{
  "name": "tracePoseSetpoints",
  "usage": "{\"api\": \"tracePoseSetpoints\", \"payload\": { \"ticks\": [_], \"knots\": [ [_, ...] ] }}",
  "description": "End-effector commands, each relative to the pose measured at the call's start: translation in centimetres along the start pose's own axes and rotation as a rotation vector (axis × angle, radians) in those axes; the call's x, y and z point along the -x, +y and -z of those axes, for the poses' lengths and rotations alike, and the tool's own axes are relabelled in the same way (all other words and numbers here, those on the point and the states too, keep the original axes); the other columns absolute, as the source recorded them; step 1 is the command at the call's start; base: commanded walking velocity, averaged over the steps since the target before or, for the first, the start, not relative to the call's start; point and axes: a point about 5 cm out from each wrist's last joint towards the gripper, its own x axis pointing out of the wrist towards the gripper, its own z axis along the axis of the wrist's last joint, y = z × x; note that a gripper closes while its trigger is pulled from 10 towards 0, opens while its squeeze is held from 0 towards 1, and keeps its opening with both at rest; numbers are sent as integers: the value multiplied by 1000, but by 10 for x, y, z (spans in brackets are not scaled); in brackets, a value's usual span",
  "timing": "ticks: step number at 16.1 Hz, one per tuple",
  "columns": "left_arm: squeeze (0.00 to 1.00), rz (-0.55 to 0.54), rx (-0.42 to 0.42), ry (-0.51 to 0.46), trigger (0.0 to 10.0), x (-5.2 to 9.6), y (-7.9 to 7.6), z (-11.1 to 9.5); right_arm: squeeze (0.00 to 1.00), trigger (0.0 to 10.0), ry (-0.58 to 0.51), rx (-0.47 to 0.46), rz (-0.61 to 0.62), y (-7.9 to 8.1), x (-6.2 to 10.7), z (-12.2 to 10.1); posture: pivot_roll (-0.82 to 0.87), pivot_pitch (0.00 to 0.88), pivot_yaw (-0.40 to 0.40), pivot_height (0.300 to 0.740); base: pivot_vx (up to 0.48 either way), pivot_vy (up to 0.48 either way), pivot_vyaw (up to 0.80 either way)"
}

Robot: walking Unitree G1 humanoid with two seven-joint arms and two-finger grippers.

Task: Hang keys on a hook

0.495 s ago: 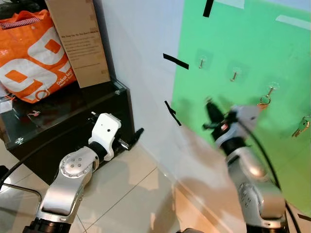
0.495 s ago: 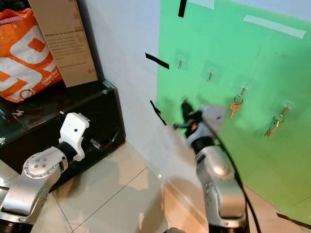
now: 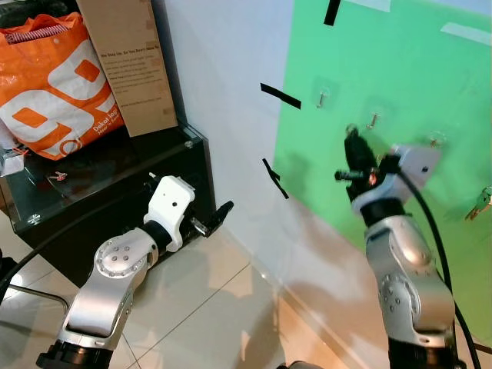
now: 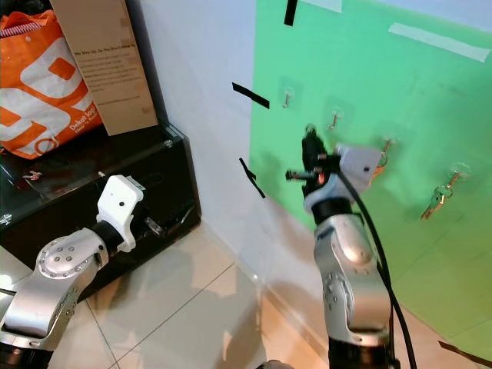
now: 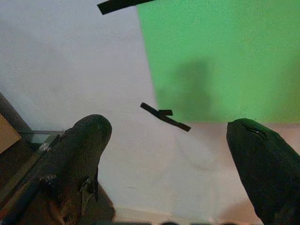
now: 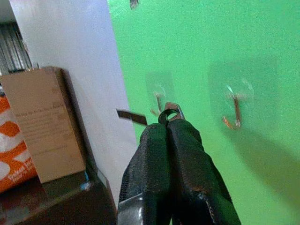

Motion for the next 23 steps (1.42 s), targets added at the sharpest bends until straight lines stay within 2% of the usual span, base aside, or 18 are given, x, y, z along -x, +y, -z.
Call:
{"api": "tracePoseSetpoints", "payload": {
  "ticks": [1,6,9,19,23],
  "knots": [
    [0,29,-8,-24,10000,-1,-1,-6,0,10000,-24,3,17,-2,-1,-5,-49,0,21,740,0,0,0],
    [0,128,11,-74,10000,-2,-10,-16,0,10000,-20,3,42,-3,-5,-5,-54,0,26,740,0,0,0],
    [0,197,54,-123,10000,-1,-17,-25,0,10000,-8,-1,46,-2,-7,-3,-52,0,26,740,0,0,0],
    [0,222,66,-121,10000,2,-18,-27,0,10000,17,-31,-11,7,-9,1,-46,0,25,740,0,0,0],
    [0,226,66,-119,10000,1,-18,-27,0,10000,28,-28,13,5,-11,3,-44,0,24,740,0,0,0]
  ]
}}
